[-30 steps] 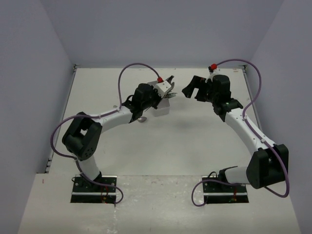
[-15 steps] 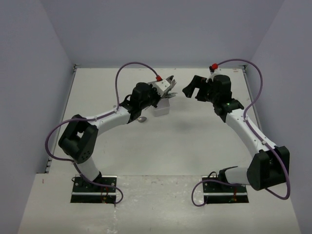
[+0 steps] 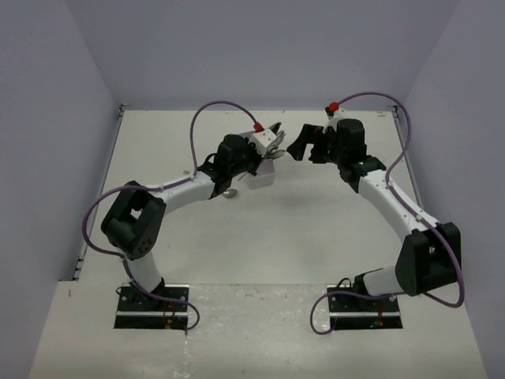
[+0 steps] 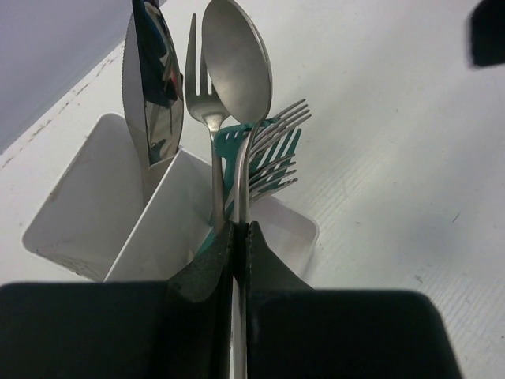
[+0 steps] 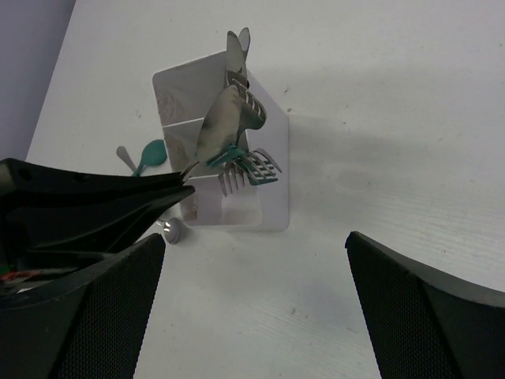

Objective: Sort the eating utensils into containers

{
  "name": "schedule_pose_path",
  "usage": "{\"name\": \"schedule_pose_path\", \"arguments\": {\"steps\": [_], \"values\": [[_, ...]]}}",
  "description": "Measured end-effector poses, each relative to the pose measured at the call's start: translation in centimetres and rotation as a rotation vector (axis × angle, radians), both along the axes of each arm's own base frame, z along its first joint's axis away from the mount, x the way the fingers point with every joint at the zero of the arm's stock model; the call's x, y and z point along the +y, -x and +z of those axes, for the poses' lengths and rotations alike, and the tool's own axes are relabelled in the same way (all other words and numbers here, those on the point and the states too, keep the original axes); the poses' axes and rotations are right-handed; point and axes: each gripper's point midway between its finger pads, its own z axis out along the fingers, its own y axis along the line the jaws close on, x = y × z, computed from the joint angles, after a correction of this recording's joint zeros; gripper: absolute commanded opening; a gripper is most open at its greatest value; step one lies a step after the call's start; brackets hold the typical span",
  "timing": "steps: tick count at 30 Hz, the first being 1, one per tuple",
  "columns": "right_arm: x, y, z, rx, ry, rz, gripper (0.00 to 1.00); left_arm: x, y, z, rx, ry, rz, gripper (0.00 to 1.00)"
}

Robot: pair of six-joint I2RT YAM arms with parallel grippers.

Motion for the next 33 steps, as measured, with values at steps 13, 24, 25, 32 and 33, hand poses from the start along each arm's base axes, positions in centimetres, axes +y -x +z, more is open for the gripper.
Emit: {"name": "schedule_pose_path", "arguments": {"steps": [13,24,25,32,33], "values": [[4.1,-5.0,-2.5,0.051,0.007,0.022,0.99,0.2,0.5,2.7,-0.017,0.059,0.013,0.0],[4.0,-5.9,-3.4,0.08,-0.008,-0.024,0.99,0.8,1.1,3.2,-0.02,0.066,0.032,0.0],[4.1,-5.8,-3.3,0.077,-0.008,-0.02,0.99,0.8,1.1,3.2,-0.02,0.066,0.034,0.0],[4.0,-3.3,1.1,-0.014,-0.04,0.038,0.99,0.7,0.8,4.0,-0.053,0.093,0.036,0.0],[3.9,-2.8,2.2,-0.039,-0.049,0.044,0.99,0.7,0.8,4.3,-0.064,0.103,0.034,0.0]]}}
